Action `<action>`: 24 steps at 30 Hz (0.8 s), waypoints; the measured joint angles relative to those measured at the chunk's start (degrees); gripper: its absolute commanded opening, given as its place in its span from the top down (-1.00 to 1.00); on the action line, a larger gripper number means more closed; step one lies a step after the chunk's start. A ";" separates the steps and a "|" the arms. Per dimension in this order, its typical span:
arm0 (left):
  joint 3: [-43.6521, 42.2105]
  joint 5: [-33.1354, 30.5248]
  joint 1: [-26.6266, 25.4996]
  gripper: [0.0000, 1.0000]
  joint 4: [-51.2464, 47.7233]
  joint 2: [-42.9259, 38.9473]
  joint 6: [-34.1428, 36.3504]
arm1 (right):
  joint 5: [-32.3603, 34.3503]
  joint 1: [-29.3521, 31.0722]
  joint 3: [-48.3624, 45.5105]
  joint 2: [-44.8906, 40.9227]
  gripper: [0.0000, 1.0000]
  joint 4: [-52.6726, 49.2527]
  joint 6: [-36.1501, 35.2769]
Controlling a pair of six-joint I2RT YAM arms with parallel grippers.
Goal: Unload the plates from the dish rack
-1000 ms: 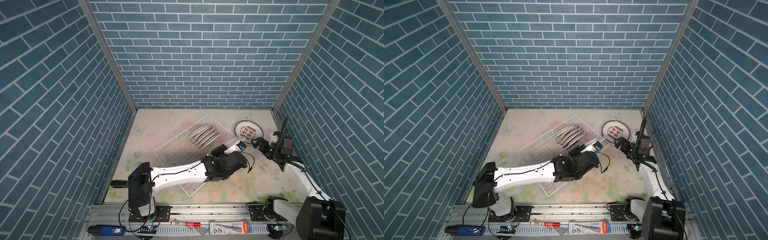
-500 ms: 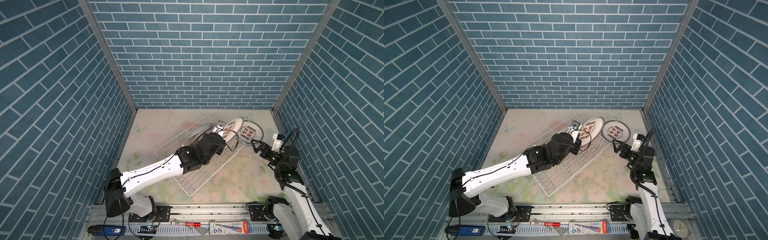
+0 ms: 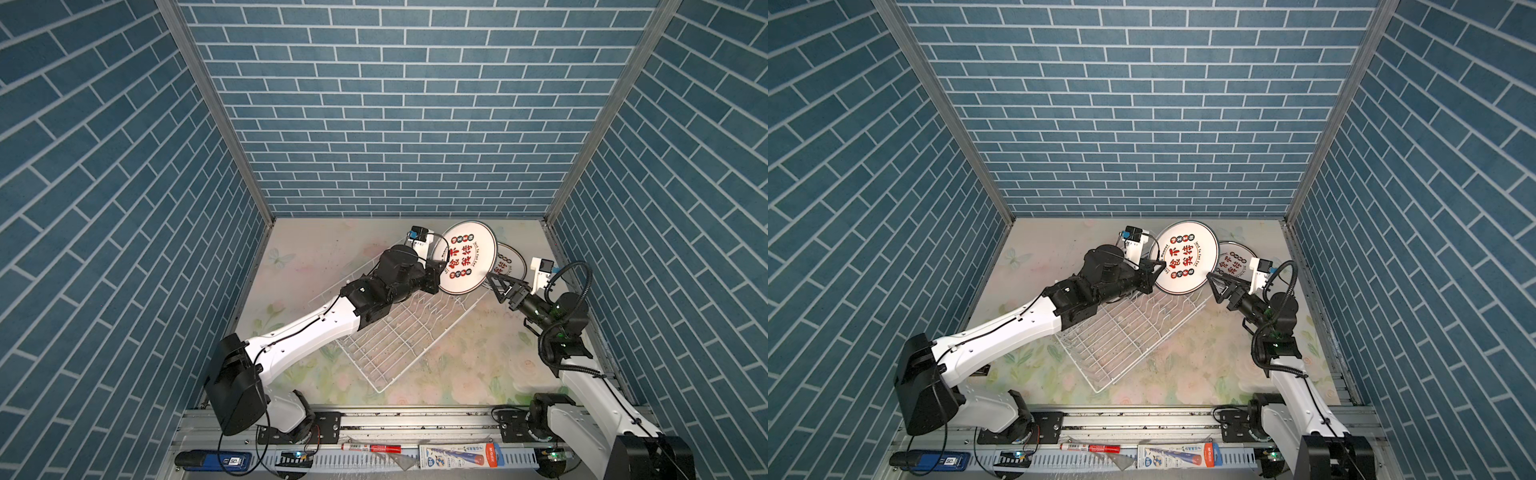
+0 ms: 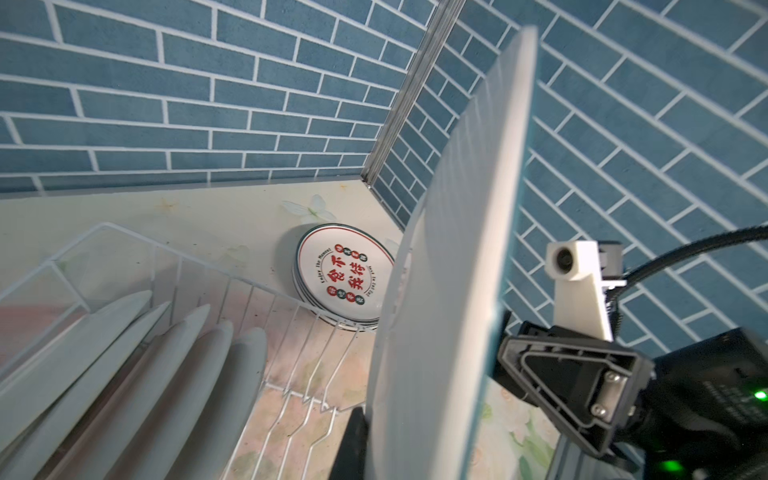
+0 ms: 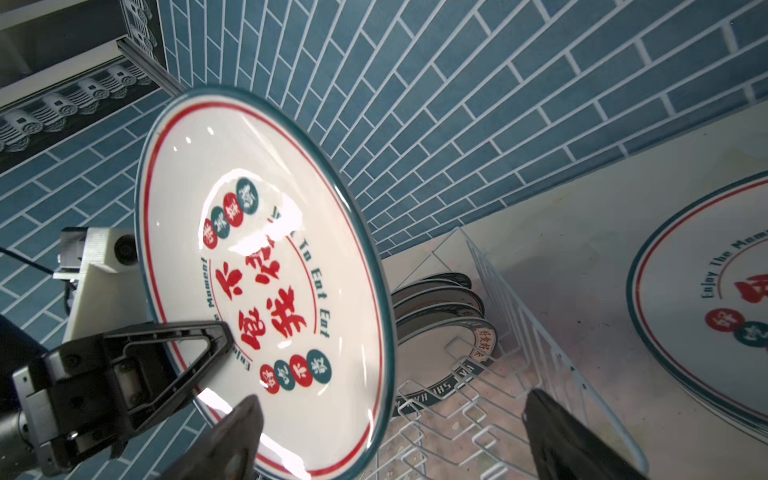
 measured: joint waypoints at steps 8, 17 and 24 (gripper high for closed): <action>-0.04 6.19 2.21 1.00 3.30 4.11 -6.40 | 0.02 1.62 0.00 5.11 -0.58 8.35 2.67; -0.17 9.79 2.21 1.00 5.44 4.70 -9.77 | -0.39 2.05 0.00 12.81 -0.11 20.04 7.63; -0.15 11.76 2.21 0.97 7.32 7.63 -11.26 | -1.20 2.10 0.02 17.05 0.17 28.26 11.61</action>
